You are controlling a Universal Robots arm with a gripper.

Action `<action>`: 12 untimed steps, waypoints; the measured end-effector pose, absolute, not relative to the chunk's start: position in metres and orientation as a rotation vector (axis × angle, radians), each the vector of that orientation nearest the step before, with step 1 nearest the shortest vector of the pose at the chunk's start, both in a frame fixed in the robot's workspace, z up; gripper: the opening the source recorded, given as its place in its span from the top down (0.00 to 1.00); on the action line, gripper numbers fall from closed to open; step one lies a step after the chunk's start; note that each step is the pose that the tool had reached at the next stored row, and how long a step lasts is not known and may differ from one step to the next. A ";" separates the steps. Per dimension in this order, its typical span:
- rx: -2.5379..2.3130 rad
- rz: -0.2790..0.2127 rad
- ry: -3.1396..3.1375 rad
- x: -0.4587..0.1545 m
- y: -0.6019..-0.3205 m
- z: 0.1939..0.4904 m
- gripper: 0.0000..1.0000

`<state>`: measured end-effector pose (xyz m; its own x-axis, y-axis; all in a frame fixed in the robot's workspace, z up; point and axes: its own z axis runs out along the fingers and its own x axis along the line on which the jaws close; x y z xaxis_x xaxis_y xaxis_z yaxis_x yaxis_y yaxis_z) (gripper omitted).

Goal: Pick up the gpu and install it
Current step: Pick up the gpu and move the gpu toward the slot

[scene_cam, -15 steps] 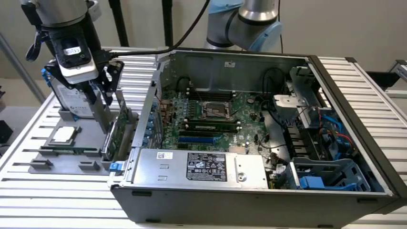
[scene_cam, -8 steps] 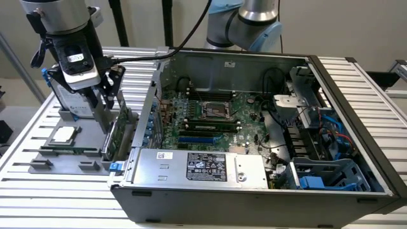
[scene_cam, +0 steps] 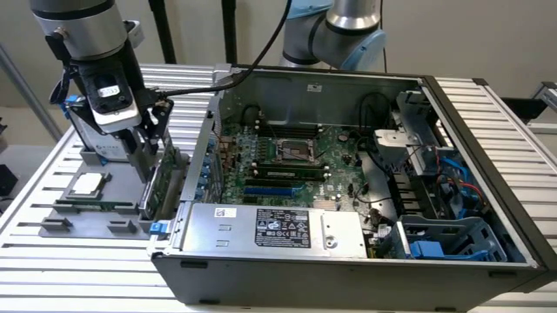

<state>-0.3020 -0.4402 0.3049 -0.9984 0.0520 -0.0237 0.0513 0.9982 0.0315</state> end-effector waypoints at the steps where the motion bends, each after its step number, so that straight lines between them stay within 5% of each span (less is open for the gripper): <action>1: 0.081 0.048 3.115 -0.302 -0.440 0.303 0.00; 12: 0.081 0.048 3.116 -0.302 -0.440 0.283 0.00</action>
<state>-0.3018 -0.4402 0.2832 -0.9984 0.0521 -0.0238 0.0514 0.9982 0.0315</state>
